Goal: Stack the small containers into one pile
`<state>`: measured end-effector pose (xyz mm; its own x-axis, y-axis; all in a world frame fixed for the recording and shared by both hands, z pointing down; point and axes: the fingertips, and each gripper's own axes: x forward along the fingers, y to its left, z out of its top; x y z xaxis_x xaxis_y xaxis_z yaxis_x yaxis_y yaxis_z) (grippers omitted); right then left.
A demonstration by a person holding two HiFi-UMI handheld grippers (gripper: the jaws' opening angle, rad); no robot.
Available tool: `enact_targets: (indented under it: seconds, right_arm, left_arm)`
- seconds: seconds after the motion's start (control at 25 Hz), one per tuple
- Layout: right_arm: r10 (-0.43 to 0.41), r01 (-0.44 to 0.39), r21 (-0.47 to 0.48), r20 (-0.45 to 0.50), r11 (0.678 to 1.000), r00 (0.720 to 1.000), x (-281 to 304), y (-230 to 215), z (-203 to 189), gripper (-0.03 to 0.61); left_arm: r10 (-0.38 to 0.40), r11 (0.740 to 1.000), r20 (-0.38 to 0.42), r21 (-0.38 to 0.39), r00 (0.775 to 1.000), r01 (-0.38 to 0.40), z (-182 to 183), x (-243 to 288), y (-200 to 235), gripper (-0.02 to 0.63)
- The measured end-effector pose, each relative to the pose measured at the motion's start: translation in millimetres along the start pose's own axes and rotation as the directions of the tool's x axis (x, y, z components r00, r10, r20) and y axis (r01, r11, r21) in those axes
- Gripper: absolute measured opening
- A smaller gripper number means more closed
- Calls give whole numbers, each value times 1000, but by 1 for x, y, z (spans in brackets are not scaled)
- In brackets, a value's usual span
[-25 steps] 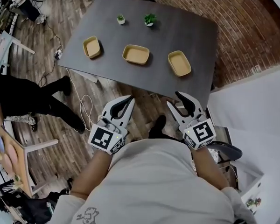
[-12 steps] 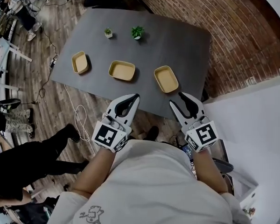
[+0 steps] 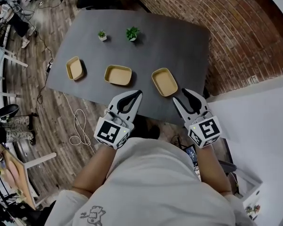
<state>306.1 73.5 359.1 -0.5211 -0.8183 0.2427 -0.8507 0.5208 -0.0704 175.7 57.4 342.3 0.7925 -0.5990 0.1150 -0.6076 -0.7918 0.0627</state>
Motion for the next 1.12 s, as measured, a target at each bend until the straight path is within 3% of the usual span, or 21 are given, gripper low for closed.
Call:
enact_targets:
  seconds: [0.36,1.12]
  right_arm:
    - [-21,41,105,-184,994,983,52,-41,-73,153]
    - [-37,120,184,-401,976,915,107,-109,-176,117]
  left_arm:
    - [-97,995,-78,-33,992,95,-31,42,40,11]
    - [-288,955,-222,-136,932,263,-107,130,65,11]
